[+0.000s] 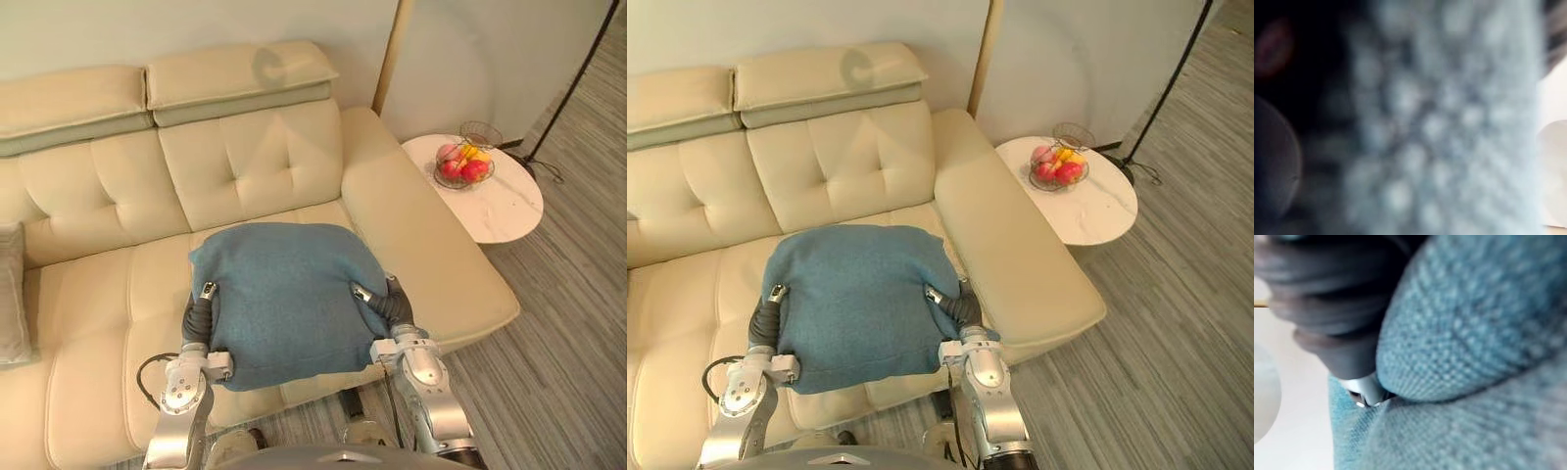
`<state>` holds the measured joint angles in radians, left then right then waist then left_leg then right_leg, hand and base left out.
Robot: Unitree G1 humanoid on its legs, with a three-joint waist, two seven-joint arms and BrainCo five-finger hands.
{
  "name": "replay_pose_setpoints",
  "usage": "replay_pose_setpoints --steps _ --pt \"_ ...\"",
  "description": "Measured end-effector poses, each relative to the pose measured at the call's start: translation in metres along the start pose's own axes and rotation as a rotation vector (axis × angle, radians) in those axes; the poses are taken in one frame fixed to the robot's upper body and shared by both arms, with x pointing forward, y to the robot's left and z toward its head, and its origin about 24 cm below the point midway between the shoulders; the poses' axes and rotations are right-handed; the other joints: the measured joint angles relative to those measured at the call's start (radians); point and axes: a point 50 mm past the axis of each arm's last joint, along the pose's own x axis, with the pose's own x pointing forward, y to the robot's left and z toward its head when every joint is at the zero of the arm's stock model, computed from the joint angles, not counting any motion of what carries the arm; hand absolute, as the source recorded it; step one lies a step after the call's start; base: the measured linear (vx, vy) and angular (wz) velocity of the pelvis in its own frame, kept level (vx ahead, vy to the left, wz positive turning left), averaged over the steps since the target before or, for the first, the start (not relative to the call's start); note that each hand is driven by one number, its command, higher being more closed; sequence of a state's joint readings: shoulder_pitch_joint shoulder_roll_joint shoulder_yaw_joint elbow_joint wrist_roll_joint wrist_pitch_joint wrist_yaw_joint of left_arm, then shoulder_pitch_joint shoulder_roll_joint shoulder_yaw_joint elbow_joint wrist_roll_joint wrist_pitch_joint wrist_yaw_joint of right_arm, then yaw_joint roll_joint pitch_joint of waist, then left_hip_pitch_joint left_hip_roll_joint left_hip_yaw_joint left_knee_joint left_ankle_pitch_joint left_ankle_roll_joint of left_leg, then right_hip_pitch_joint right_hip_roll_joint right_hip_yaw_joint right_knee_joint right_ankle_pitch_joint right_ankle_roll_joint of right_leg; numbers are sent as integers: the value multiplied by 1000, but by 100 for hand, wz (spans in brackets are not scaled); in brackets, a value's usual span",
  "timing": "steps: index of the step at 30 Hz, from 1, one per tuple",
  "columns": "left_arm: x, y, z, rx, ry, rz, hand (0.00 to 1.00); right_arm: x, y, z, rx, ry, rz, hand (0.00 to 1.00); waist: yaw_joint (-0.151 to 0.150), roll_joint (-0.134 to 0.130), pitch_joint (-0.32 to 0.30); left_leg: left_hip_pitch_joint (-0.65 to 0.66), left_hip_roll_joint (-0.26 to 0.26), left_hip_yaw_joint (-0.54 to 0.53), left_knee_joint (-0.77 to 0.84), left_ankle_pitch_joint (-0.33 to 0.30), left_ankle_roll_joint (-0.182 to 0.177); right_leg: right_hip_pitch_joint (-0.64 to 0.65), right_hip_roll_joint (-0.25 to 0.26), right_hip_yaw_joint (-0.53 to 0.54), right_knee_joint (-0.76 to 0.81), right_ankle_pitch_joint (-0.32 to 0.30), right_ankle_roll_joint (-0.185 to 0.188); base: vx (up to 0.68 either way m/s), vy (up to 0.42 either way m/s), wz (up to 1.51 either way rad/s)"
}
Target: Pick up cushions and gather them together orderly.
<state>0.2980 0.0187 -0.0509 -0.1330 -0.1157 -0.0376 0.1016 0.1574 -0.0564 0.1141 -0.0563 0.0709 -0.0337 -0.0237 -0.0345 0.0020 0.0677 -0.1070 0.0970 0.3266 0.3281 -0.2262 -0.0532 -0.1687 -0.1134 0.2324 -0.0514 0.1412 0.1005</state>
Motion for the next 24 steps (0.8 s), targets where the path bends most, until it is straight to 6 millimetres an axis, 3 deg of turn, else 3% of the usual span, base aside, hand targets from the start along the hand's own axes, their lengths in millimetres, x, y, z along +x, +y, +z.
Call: replay_pose_setpoints --steps 4,7,12,16,19,20,22,24 --pt "6 -1 -3 6 10 -2 100 1 0 -1 -2 5 -5 100 -3 21 -6 -24 1 -8 1 3 2 -11 -2 -13 -11 19 8 -2 -14 5" --pt "17 -2 1 22 -7 4 100 7 1 -1 -5 5 -7 100 -7 22 0 -87 1 -14 7 11 6 -60 -4 -31 -13 37 -1 -67 -37 5" --pt "38 -10 27 8 -111 27 100 28 5 24 -9 -98 -36 100 5 28 81 -209 15 -20 28 41 4 -174 -3 -61 -3 54 -31 -101 -76 5" --pt "53 -16 51 -13 -203 68 100 45 14 56 -15 -218 -52 100 35 32 98 -283 39 -31 39 59 -11 -239 10 -94 6 83 -6 -53 -110 9" --pt "75 -26 97 -29 -370 87 100 62 25 110 -19 -422 -80 100 54 34 123 -348 50 -57 31 89 -19 -301 15 -140 37 85 -4 -111 -126 25" --pt "85 -30 128 -30 -473 109 100 70 31 143 -27 -541 -117 100 59 34 126 -393 47 -69 28 107 -21 -352 13 -149 58 85 -4 -141 -91 25" --pt "92 -35 162 -43 -585 130 100 74 38 175 -27 -657 -159 100 63 35 148 -410 38 -82 5 132 -23 -378 7 -161 73 85 -4 -115 -65 30" --pt "97 -43 220 -55 -773 159 100 73 47 226 -20 -848 -243 100 68 36 168 -435 20 -104 -51 182 -27 -413 -4 -186 76 90 -11 -92 -32 43"
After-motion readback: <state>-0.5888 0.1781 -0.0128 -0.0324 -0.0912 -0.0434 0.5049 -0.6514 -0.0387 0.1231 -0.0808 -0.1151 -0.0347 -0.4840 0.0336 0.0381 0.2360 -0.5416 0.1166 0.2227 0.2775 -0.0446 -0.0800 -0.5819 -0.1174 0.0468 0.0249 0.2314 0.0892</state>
